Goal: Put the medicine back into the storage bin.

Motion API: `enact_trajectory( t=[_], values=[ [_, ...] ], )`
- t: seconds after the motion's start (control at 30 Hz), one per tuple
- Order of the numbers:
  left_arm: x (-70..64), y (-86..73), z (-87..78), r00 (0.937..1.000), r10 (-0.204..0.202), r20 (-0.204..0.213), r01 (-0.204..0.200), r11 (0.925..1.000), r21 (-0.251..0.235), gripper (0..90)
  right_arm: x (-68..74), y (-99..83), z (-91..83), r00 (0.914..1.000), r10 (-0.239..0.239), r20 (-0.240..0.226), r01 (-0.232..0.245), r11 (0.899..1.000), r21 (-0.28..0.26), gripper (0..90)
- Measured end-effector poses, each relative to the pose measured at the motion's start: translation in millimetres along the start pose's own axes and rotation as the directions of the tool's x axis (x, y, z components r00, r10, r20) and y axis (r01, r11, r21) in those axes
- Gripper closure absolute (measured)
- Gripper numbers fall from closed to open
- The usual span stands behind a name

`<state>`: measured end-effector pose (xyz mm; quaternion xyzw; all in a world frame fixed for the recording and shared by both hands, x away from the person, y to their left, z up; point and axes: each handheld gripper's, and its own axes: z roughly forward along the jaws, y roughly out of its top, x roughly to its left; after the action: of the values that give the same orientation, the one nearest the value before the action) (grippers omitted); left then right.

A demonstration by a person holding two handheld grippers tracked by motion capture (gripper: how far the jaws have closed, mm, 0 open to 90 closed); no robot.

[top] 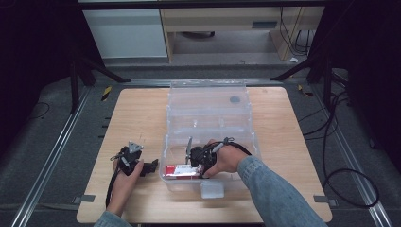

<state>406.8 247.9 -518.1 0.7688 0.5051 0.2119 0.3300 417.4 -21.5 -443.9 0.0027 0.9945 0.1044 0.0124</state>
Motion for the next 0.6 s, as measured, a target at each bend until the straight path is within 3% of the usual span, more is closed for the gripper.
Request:
enact_trajectory(
  t=[0.6],
  values=[
    [0.0, 0.0, 0.0, 1.0000, 0.000, 0.000, 0.000, 1.0000, 0.000, 0.0, -1.7, 0.9, 12.1, 0.9999, 0.006, -0.016, -0.006, 0.999, 0.034, 51.0]
  ],
)
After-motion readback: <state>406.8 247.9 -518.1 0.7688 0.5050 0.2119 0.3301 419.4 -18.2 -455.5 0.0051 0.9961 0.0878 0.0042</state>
